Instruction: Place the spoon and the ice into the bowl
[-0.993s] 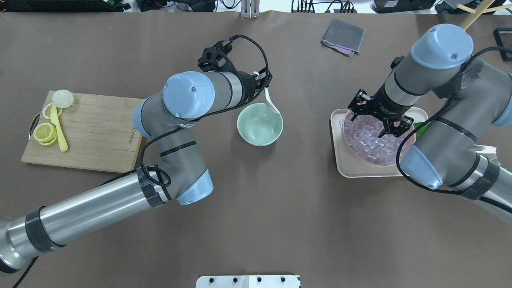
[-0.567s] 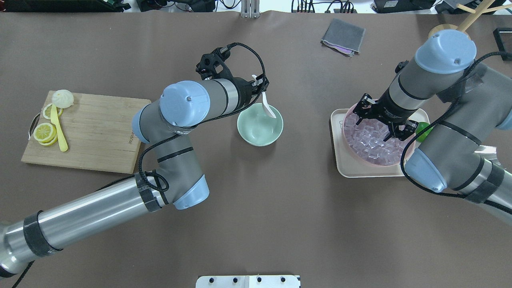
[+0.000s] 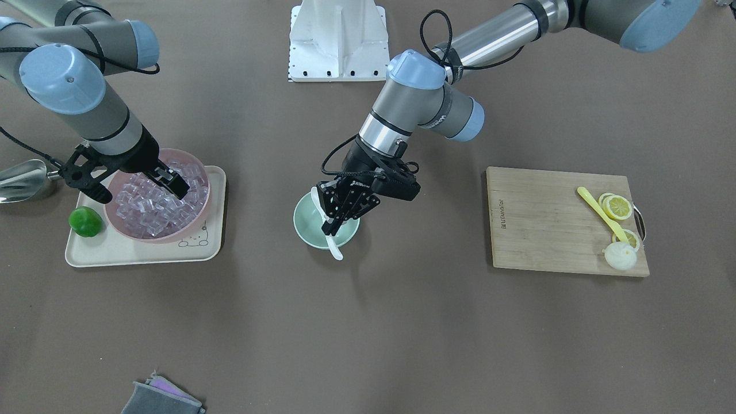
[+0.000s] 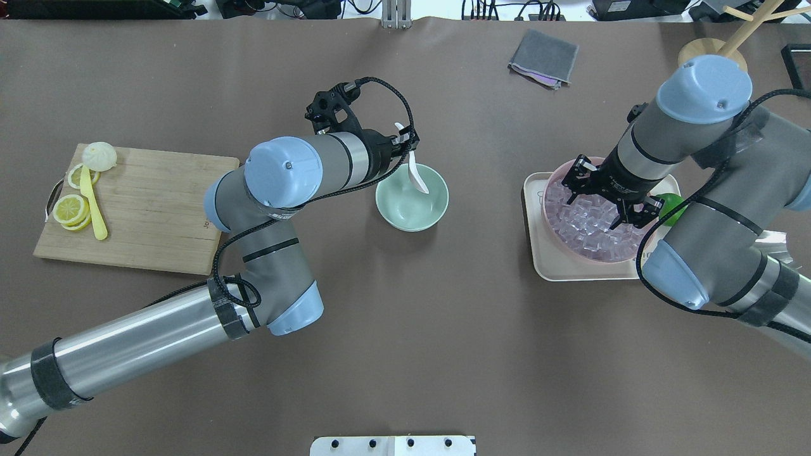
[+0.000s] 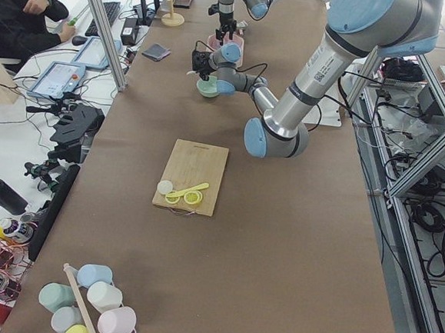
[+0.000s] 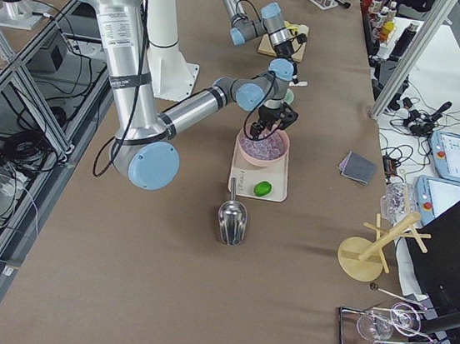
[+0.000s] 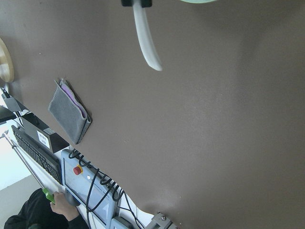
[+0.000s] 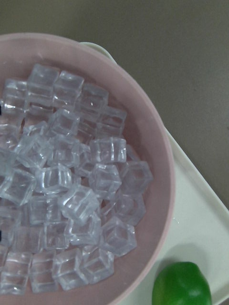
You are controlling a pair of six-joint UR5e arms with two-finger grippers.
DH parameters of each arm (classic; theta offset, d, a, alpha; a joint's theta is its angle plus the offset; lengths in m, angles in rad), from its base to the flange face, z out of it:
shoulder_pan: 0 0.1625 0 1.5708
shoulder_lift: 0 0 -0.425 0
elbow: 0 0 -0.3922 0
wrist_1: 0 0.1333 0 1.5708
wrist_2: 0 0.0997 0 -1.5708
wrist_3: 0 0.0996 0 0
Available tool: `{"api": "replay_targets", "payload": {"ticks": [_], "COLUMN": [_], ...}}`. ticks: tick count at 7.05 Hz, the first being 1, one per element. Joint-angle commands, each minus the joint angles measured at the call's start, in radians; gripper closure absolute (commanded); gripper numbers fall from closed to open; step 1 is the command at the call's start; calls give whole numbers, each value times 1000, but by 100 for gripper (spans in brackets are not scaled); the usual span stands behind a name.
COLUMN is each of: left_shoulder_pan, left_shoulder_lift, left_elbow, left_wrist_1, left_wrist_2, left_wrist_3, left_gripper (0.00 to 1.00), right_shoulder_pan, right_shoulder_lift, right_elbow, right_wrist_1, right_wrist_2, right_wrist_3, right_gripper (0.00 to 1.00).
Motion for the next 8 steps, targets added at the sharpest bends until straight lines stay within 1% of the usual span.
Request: {"api": "replay_targets", "payload": {"ticks": [1, 3, 4, 5, 6, 7, 8], "left_shoulder_pan": [1, 1, 2, 2, 4, 7, 7], "left_shoulder_lift": [6, 6, 6, 6, 6, 6, 6], "left_elbow": [6, 21, 44, 67, 67, 67, 66], "left_wrist_1": [-2, -5, -32, -57, -60, -60, -60], "left_wrist_2": [27, 32, 44, 44, 44, 44, 43], "left_wrist_3": [8, 28, 28, 28, 28, 28, 30], "left_gripper": [100, 100, 100, 100, 100, 100, 100], "right_shoulder_pan": [-19, -40, -47, -48, -48, -48, -47], "right_shoulder_lift": [-4, -3, -3, -4, -4, -3, -3], "right_elbow": [-1, -3, -3, -3, -4, -12, -15], "right_wrist_1": [0, 0, 0, 0, -3, -3, -2], "right_wrist_2": [-1, -14, -16, -19, -21, -31, -34], "right_wrist_3": [0, 0, 0, 0, -2, -2, 0], "right_gripper": [15, 15, 15, 17, 21, 31, 51]}}
